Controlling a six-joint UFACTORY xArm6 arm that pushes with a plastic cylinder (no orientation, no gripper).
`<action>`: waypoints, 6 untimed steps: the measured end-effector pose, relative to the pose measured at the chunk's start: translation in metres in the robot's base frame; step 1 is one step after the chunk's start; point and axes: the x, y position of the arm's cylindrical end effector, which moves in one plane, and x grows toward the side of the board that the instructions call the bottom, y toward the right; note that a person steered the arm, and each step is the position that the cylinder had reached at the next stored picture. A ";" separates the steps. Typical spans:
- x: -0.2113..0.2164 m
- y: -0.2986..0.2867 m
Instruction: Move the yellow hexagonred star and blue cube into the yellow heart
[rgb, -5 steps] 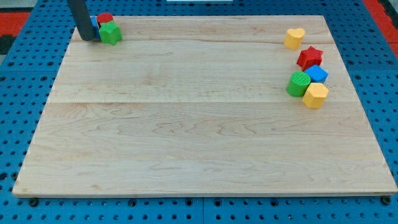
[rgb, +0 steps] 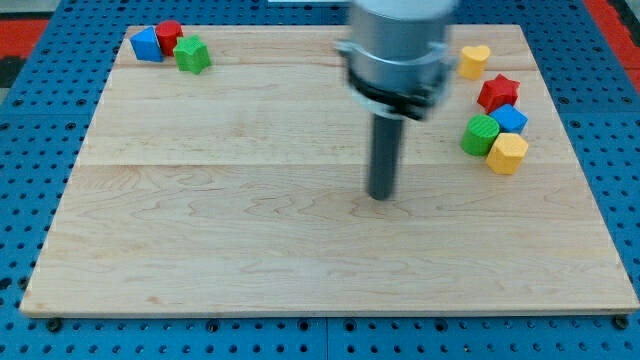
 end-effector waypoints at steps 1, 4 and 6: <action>0.012 0.079; -0.086 0.133; -0.147 0.133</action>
